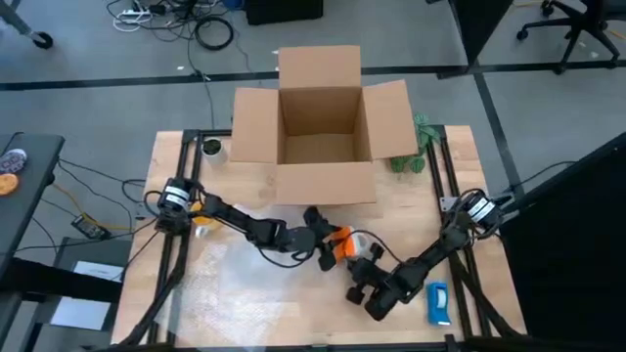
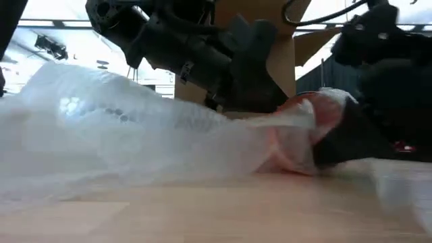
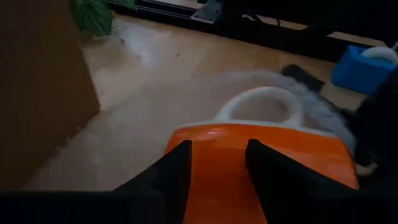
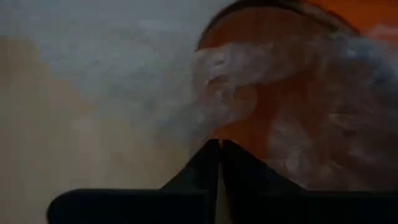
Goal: Wrap mug
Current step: Wrap the orange mug with the bubble wrap
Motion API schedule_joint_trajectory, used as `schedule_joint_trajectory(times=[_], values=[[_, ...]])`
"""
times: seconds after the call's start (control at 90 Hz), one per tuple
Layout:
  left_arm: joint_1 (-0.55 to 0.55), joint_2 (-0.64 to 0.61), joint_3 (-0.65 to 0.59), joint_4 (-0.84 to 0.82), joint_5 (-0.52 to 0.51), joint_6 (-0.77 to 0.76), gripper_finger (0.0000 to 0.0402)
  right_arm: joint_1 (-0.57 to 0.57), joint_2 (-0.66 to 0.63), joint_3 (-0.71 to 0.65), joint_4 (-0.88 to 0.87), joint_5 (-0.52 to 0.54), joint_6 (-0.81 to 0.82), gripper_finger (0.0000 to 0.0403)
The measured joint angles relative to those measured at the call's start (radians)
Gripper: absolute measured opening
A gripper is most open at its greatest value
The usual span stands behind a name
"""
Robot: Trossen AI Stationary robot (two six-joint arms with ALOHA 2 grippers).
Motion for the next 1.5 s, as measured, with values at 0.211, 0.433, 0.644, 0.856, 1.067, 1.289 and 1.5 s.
schedule_joint_trajectory(times=[0.211, 0.433, 0.644, 0.856, 1.067, 1.289, 1.5], values=[[-0.002, 0.000, 0.000, -0.003, 0.004, -0.001, 0.0142, -0.004, -0.035, -0.001, -0.014, 0.019, -0.031, 0.0000], [-0.002, 0.000, 0.001, -0.002, 0.008, -0.024, 0.0142, -0.009, -0.037, -0.001, -0.026, 0.167, -0.021, 0.0000], [0.000, 0.000, -0.001, -0.012, -0.017, -0.024, 0.0142, -0.102, 0.000, -0.006, -0.045, 0.178, -0.011, 0.0000], [-0.002, -0.001, 0.000, -0.034, -0.008, -0.020, 0.0142, -0.110, 0.002, -0.008, -0.058, 0.162, 0.021, 0.0000], [-0.005, -0.001, 0.001, -0.046, 0.000, -0.022, 0.0142, -0.062, -0.081, -0.008, -0.140, 0.085, 0.021, 0.0000], [-0.008, 0.000, 0.001, -0.049, 0.013, -0.030, 0.0142, 0.032, -0.185, -0.006, -0.316, 0.073, 0.124, 0.0000], [-0.007, 0.006, -0.003, -0.078, 0.019, -0.035, 0.0142, 0.079, -0.210, -0.005, -0.415, 0.010, 0.187, 0.0000]])
